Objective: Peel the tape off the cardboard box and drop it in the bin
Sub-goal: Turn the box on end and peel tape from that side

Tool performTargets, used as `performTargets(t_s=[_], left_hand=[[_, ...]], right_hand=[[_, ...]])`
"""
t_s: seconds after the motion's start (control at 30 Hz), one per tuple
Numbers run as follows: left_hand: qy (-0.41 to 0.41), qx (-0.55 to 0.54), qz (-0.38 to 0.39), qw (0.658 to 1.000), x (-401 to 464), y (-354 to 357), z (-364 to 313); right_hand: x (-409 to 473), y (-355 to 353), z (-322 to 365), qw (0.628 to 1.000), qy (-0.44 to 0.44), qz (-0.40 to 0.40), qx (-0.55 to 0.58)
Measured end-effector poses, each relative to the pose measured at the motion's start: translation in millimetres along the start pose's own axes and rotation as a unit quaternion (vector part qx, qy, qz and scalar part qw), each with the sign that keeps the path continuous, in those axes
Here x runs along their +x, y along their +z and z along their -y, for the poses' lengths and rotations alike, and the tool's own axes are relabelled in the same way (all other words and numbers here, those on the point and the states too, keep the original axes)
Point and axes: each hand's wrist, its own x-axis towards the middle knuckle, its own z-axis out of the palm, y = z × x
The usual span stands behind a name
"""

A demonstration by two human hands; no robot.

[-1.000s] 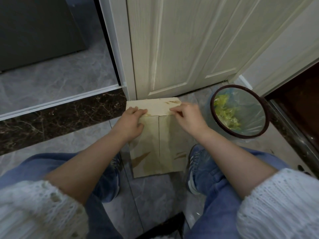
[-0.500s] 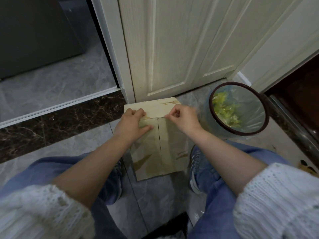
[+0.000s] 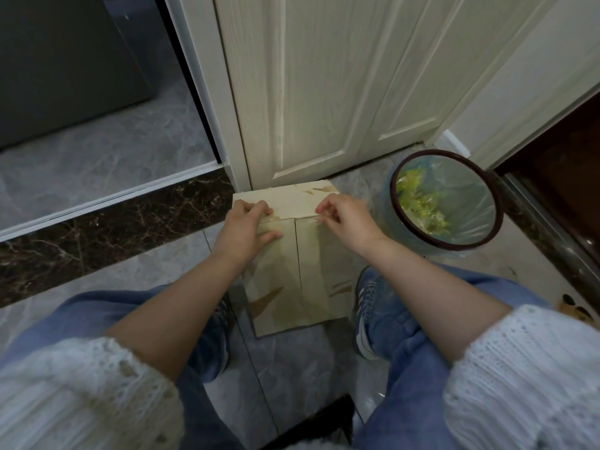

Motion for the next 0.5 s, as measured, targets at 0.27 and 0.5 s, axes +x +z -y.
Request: performTargets(t_s=[0.27,0.5], left_hand=[[0.012,-0.004,-0.012,1.000,-1.3,2.2,0.7],[0.011,-0.014,-0.010,1.000,1.7,0.5,4.7]], right_hand=[[-2.3,-6.4,-6.7,0.990,-0.101,0.071,-0.074],[-1.2,-15.2,-14.7,0.991,-0.085,0.097,0.034]])
